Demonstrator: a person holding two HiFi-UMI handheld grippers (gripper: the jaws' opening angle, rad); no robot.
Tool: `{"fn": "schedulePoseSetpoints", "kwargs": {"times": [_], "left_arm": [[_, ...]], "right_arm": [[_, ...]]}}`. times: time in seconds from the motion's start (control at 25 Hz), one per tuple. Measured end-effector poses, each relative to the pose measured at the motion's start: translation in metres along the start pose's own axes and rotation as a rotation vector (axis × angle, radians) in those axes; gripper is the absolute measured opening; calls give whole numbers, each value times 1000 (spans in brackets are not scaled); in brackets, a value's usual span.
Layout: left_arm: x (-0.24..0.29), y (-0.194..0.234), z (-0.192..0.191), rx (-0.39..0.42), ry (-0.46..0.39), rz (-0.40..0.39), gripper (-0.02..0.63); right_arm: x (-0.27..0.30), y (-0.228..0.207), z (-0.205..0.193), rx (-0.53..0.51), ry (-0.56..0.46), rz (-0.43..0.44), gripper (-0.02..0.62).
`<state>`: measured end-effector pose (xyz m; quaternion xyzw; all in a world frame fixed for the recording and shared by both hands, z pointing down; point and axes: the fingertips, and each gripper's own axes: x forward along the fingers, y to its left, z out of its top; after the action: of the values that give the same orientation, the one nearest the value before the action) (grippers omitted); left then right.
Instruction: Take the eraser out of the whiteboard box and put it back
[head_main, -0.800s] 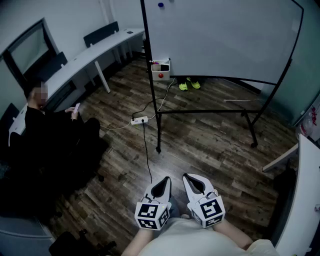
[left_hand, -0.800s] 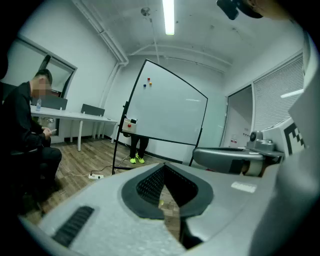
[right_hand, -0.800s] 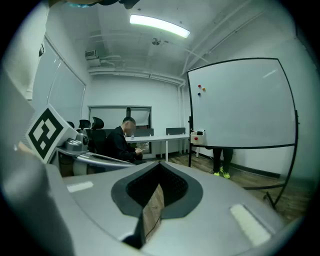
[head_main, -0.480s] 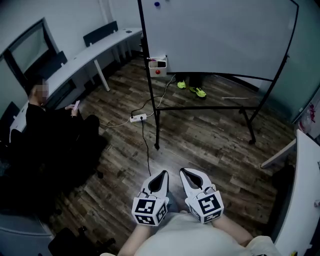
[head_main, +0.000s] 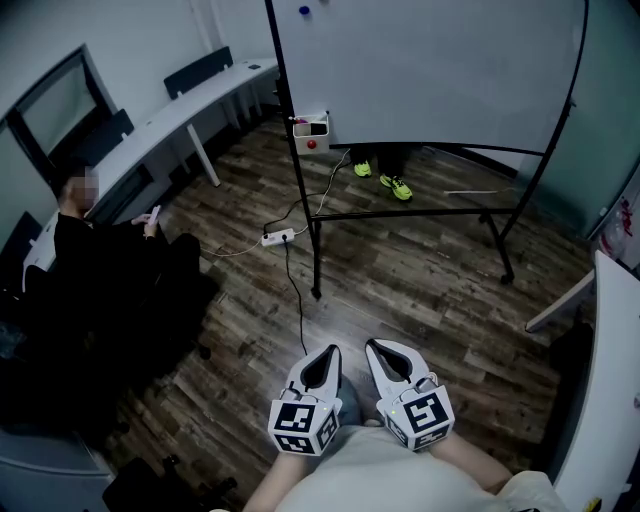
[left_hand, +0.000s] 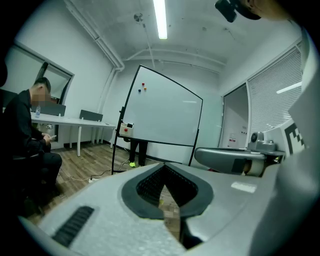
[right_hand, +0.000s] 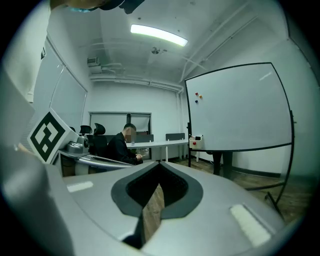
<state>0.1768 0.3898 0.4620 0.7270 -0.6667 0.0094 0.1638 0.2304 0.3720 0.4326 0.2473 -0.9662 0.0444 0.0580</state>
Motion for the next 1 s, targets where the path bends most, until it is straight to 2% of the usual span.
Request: {"fn": "schedulePoseSetpoints", "kwargs": {"times": [0.24, 0.4, 0.76, 1.0], "left_arm": [[13, 15, -6, -7, 19, 18, 2], [42, 32, -1, 0, 27, 6, 2], [127, 72, 49, 3, 20, -39, 2], [165, 105, 72, -1, 20, -37, 2]], "right_arm": [[16, -14, -5, 8, 16, 3, 5], [37, -37, -7, 2, 27, -21, 5], [110, -107, 22, 20, 27, -84, 5], [158, -127, 37, 18, 23, -86, 5]]}}
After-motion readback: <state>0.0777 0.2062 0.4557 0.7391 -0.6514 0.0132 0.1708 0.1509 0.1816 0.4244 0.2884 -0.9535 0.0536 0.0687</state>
